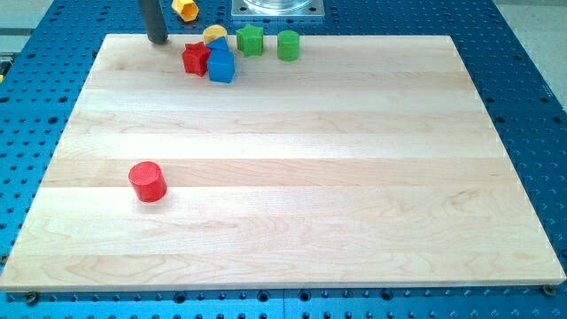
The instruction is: Move the green blocks and yellow heart to the top right
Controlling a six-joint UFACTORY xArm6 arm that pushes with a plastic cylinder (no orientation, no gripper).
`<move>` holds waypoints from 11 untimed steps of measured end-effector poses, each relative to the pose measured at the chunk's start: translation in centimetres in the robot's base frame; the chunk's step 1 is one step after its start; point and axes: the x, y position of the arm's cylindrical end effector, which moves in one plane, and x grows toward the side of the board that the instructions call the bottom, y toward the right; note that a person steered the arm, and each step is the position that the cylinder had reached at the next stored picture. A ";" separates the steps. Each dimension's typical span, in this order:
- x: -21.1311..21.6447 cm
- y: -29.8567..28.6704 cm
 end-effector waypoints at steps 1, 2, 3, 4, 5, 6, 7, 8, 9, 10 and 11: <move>0.0 4.9; 0.1 13.8; 1.3 20.8; 4.3 27.0; 2.6 28.9; 1.1 22.6; 5.3 23.7; 8.7 26.0; 7.7 31.3; 7.9 26.8; 11.6 27.8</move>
